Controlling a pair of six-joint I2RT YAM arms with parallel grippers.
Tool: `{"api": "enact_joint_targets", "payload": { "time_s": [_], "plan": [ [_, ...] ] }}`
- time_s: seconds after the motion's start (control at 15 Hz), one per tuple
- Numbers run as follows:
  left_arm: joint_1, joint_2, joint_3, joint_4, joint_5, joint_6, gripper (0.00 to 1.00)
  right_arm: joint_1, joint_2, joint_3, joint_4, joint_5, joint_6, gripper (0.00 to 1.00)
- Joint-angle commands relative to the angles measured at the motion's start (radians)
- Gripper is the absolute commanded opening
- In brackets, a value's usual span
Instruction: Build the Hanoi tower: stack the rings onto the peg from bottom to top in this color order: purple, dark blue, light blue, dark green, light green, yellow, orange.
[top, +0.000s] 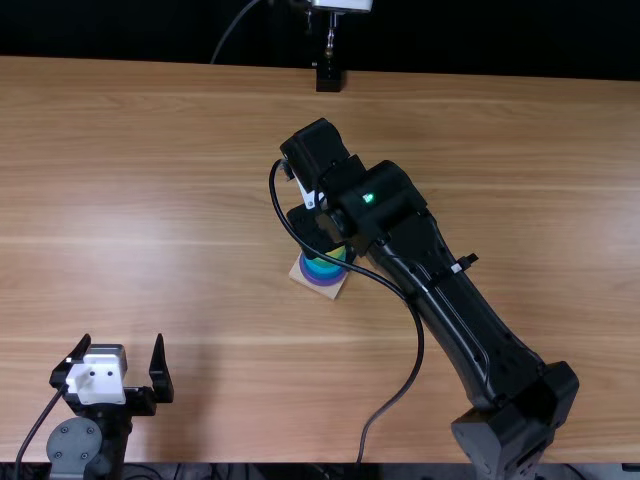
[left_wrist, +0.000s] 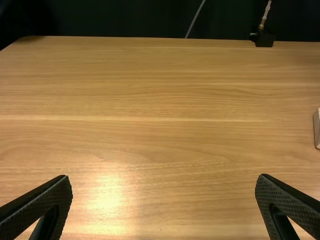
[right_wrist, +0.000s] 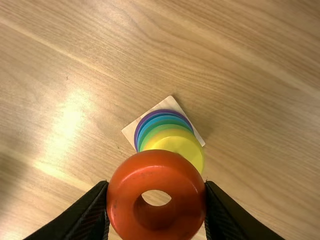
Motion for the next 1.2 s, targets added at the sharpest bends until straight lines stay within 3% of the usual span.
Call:
{"api": "enact_joint_targets", "payload": {
  "time_s": [0.0,0.93,1.0,1.13],
  "plan": [
    [-0.003,-0.012,-0.105,-0.079,0.0,0.011,1.0,-0.01,0.02,0.019,-0.004,0.007,-0.008,0.0],
    [-0.003,-0.012,-0.105,-0.079,0.0,0.011,1.0,-0.051,0.018,0.008,-0.013,0.007,-0.009,0.0],
    [-0.003,-0.012,-0.105,-0.079,0.0,0.011,1.0,-0.051,0.018,0.01,-0.017,0.007,-0.004,0.07],
    [-0.003,-0.012,-0.105,-0.079,0.0,0.011,1.0,-0.051,0.018,0.004,-0.021,0.009,0.005,0.66]
  ]
}}
